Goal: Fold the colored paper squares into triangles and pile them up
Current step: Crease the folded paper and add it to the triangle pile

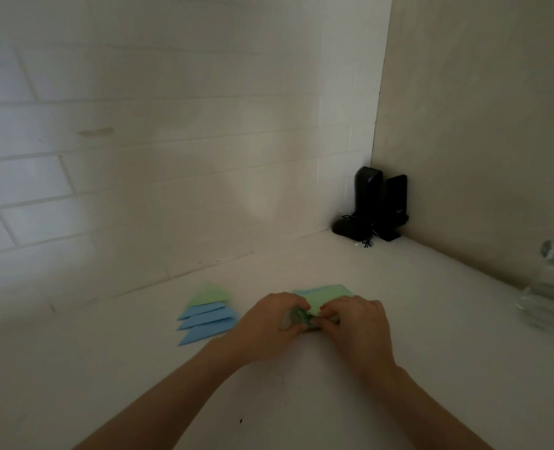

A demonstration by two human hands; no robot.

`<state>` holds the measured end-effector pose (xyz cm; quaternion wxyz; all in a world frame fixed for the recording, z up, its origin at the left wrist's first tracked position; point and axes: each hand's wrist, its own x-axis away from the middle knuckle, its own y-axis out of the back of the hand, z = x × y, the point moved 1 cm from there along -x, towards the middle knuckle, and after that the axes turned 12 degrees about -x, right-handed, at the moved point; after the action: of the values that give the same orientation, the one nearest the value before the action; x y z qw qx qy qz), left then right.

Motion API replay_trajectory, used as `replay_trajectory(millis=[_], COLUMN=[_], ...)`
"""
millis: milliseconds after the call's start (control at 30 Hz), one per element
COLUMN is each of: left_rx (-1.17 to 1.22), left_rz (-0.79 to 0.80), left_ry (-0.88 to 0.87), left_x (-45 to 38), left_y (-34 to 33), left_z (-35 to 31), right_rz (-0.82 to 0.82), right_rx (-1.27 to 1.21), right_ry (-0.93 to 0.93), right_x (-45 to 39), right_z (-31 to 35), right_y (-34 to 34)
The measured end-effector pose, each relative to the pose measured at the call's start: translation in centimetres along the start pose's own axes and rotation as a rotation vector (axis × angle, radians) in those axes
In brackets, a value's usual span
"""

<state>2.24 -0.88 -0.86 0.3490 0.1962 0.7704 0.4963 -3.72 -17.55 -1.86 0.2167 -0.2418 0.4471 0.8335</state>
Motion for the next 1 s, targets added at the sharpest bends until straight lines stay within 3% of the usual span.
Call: replay_trajectory(millis=[233,433,600,1000], left_rx=[0.029,0.075,0.141,0.200], left_rz=[-0.242,-0.086,-0.081,-0.165], left_ry=[-0.122,-0.263,-0.201,0.036], left_x=[2.6,7.2,9.4,8.8], left_y=[1.7,0.4,-0.9,-2.5], left_z=[-2.2,-5.0,-6.0,-6.7], right_rz=[-0.101,0.082,0.212,0.159], right_rx=[-0.011,0.011,-0.135,-0.349], right_ry=[0.179,0.200,0.066,-0.153], right_x=[2.1,8.9,11.2,11.0], right_z=[2.0,2.6,1.6,1.8], right_y=[5.3,6.2,6.1,6.0])
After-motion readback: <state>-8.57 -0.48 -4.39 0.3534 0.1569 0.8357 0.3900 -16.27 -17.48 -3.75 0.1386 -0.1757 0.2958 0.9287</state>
